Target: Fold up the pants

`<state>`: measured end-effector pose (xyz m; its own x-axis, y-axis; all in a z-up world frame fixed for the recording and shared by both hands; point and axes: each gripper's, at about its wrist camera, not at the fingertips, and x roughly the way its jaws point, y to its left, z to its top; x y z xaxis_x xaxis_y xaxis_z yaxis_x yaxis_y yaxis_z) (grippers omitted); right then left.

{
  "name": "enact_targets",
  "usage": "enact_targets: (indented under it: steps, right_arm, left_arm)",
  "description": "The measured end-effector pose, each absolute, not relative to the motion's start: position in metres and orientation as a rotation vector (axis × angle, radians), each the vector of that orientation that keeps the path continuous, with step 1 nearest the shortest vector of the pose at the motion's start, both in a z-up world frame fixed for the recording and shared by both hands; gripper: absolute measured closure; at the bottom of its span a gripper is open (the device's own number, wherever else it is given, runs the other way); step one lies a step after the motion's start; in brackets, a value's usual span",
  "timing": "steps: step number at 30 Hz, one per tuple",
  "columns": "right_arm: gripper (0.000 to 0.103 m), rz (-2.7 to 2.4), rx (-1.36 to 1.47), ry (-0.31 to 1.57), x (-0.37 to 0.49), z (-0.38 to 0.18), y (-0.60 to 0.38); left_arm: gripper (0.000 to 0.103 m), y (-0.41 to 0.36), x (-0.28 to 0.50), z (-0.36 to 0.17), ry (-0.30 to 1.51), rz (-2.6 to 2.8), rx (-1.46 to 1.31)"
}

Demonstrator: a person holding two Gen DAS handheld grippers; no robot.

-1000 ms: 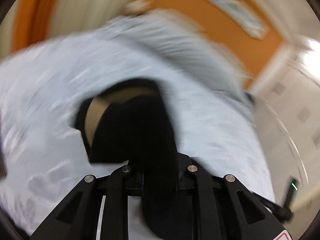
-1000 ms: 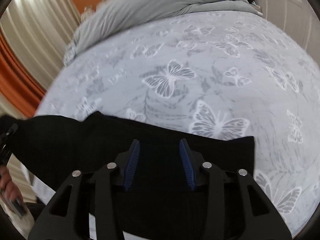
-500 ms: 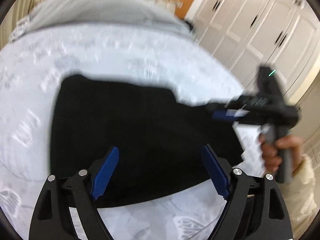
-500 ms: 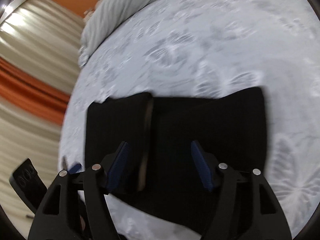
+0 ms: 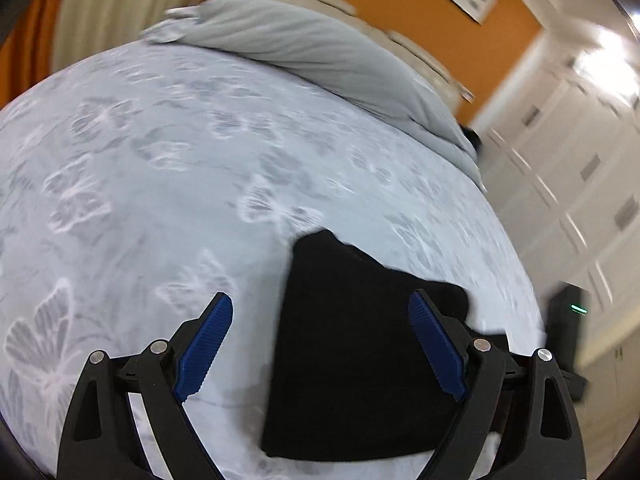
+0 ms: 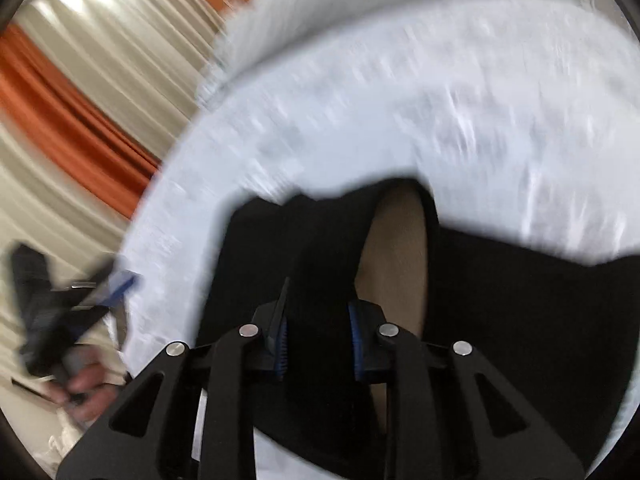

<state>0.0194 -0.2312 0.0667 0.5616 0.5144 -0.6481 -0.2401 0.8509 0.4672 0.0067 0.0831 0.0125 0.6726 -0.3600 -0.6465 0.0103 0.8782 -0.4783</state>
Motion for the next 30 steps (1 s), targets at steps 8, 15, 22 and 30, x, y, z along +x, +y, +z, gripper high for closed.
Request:
enact_targets:
  steps: [8, 15, 22, 30]
  right_arm:
    - [0.078, 0.166, 0.303, 1.052, -0.008, 0.017, -0.335]
    - [0.040, 0.270, 0.460, 1.000, -0.031, 0.032, -0.360]
    - [0.038, 0.267, 0.481, 1.089, -0.042, 0.005, -0.353]
    - [0.099, 0.590, 0.561, 0.975, -0.004, 0.049, -0.290]
  left_arm:
    - [0.016, 0.069, 0.005, 0.012, 0.804, -0.194, -0.404]
    - [0.016, 0.028, 0.013, -0.009, 0.877, -0.257, -0.302]
    - [0.016, -0.027, -0.024, 0.001, 0.851, -0.631, -0.174]
    - [0.016, -0.125, -0.088, -0.007, 0.654, -0.720, 0.261]
